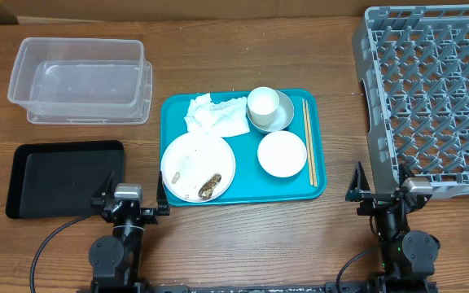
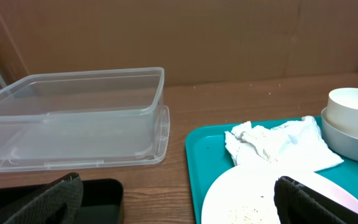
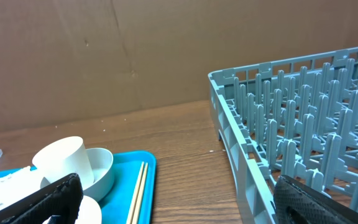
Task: Sort waste into correct bins and load items into the dishwasher
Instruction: 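Move the right gripper from rest toward the white bowl on the teal tray, then grasp the white bowl rim with the right gripper and lift it, then carry the white bowl right and place it in the grey dish rack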
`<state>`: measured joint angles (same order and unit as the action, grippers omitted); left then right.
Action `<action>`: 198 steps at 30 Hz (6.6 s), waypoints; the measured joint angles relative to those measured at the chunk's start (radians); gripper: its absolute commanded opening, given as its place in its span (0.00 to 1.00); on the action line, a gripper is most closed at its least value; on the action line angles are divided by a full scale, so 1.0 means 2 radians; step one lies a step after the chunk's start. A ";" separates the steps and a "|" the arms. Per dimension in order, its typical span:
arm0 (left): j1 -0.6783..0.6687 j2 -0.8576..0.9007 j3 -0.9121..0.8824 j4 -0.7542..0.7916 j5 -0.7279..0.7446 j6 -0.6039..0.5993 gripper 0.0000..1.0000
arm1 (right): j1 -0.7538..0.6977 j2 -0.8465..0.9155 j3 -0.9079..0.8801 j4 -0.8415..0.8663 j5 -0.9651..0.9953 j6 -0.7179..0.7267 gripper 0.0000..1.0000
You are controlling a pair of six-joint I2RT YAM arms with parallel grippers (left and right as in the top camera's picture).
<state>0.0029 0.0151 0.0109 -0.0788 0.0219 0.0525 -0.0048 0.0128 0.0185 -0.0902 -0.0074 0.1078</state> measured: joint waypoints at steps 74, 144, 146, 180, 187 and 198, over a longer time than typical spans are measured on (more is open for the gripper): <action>0.000 0.000 0.000 0.000 0.000 0.000 1.00 | 0.000 0.000 0.000 0.098 -0.305 0.339 1.00; 0.000 0.000 -0.001 0.001 0.000 0.002 1.00 | 0.343 1.004 0.729 -0.443 0.034 0.253 0.29; 0.000 0.000 -0.001 0.001 0.000 0.002 1.00 | 0.343 1.004 0.729 -0.447 0.036 0.260 0.23; 0.000 0.000 -0.001 0.001 0.000 0.002 1.00 | -0.226 0.874 1.054 -0.594 0.002 0.117 0.04; 0.000 0.000 -0.001 0.001 0.000 0.002 1.00 | -0.366 0.895 1.022 -0.462 -0.152 0.084 0.04; 0.000 0.000 -0.001 0.001 0.000 0.002 1.00 | -0.420 0.957 0.902 -0.199 -0.337 0.056 0.04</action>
<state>0.0029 0.0151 0.0097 -0.0772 0.0219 0.0555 -0.8455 1.9263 1.8229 -0.4881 -0.6807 0.2195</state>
